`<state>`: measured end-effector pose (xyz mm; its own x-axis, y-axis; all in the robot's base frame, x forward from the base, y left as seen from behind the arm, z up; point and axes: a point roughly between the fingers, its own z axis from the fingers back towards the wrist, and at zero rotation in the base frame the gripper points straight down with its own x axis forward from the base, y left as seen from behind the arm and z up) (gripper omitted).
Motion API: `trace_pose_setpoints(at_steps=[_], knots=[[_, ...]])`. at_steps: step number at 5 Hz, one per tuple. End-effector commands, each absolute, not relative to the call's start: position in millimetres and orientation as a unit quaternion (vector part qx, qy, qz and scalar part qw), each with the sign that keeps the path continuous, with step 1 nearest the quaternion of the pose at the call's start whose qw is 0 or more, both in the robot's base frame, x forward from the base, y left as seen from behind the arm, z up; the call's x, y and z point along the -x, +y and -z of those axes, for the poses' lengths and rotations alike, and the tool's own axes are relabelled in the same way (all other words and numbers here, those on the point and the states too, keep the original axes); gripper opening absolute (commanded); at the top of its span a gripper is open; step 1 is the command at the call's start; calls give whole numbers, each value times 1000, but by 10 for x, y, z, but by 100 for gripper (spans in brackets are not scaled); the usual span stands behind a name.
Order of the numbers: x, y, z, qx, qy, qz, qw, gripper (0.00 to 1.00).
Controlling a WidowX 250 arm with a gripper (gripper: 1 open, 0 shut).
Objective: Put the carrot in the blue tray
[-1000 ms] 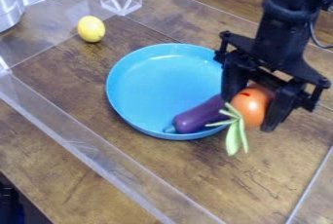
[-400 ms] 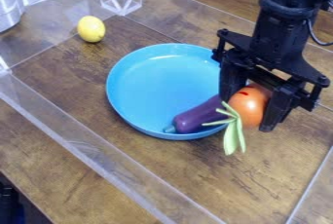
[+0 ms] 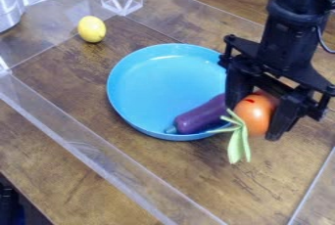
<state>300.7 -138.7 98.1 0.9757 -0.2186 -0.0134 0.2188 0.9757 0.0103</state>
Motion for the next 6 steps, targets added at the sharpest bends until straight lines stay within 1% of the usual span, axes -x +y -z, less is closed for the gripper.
trace_pose_setpoints(at_steps=[1, 2, 6], knots=[[-2983, -1420, -1302, 11, -38, 117, 992, 0], [-2964, -1423, -1300, 13, -38, 119, 992, 0], [-2892, -1169, -1468, -1, -45, 109, 993, 0]])
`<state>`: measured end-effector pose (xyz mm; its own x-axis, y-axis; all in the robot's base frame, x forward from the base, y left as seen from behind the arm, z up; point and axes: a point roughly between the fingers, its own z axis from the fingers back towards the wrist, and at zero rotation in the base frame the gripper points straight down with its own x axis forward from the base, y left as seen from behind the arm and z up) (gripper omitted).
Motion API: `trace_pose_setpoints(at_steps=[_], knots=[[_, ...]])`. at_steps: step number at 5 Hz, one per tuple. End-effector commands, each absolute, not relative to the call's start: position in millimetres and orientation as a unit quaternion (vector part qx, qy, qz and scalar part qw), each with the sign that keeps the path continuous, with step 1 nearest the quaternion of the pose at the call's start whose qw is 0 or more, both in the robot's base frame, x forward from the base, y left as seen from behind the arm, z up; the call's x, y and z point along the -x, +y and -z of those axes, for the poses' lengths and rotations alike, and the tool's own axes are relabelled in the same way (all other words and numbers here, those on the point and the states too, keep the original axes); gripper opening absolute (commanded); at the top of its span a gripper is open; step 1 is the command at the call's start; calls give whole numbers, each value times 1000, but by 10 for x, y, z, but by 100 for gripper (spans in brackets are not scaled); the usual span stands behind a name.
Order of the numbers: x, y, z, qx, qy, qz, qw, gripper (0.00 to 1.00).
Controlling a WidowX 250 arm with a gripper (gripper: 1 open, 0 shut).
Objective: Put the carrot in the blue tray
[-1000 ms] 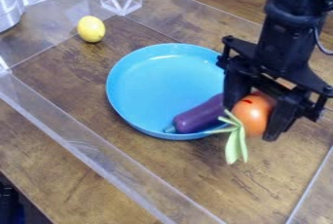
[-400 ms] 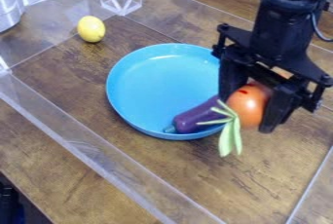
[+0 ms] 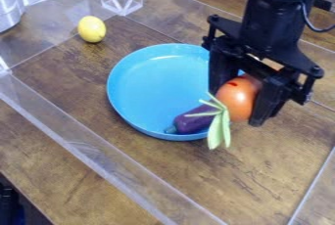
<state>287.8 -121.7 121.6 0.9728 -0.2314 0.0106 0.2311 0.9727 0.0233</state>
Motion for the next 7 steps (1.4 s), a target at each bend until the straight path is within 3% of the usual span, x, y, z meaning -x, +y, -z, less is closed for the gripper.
trace_pose_setpoints(at_steps=[1, 4, 7], knots=[[-2856, -1117, -1495, -5, -45, 106, 993, 0], [-2745, -803, -1488, -18, -45, 84, 995, 0], [-2719, -745, -1462, -30, -40, 78, 996, 0]])
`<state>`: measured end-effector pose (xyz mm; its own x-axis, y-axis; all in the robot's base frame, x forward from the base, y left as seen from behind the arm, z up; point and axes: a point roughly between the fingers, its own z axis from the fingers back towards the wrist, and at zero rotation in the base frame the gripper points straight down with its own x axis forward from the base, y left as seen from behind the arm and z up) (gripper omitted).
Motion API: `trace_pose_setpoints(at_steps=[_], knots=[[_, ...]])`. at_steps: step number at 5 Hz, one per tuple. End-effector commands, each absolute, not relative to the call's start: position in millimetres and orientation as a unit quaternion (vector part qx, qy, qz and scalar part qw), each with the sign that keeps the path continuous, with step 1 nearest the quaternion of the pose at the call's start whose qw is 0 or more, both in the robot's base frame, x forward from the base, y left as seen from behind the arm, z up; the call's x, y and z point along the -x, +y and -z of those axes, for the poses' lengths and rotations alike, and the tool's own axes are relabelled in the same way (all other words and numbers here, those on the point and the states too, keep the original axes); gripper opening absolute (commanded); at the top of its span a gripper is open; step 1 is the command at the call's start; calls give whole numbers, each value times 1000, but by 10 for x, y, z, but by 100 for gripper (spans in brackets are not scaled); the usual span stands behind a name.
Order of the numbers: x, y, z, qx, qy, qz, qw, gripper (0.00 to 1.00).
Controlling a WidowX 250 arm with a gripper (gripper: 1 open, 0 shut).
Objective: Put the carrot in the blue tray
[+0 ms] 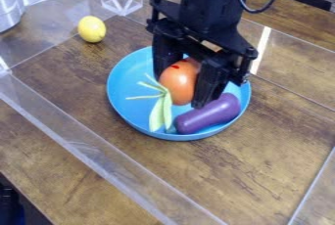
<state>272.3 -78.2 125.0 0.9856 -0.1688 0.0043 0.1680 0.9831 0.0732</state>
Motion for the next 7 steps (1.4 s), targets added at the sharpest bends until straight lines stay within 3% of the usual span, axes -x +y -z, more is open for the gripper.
trace_pose_setpoints(at_steps=[1, 7], knots=[[-2700, -751, -1460, -31, -39, 77, 996, 0], [-2605, -852, -1445, -37, -27, 76, 996, 0]])
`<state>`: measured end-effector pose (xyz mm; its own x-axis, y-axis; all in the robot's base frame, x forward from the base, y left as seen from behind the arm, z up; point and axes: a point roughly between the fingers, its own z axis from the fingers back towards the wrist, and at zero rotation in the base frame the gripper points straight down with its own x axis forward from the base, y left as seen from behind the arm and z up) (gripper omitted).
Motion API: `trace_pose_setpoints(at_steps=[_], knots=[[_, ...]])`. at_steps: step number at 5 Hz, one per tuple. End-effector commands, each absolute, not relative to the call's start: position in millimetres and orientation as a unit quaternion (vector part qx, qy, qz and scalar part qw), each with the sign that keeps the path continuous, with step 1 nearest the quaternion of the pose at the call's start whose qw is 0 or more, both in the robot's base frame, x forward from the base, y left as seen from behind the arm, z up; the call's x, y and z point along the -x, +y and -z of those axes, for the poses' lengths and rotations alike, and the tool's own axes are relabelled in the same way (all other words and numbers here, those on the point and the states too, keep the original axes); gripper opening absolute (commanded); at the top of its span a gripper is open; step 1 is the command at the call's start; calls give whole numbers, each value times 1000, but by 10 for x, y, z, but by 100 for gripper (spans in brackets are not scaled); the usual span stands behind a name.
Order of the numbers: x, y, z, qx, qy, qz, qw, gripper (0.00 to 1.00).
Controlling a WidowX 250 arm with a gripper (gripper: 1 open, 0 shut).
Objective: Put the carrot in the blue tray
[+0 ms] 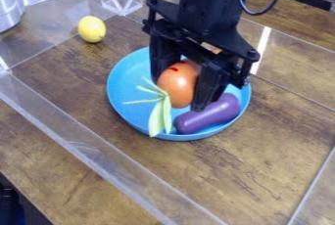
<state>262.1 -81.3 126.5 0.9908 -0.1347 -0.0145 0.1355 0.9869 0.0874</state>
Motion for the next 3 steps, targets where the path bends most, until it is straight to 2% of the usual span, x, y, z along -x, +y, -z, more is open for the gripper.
trace_pose_setpoints(at_steps=[1, 3], knots=[[-2601, -845, -1438, -39, -26, 75, 996, 0], [-2666, -869, -1433, -41, -27, 74, 996, 0]])
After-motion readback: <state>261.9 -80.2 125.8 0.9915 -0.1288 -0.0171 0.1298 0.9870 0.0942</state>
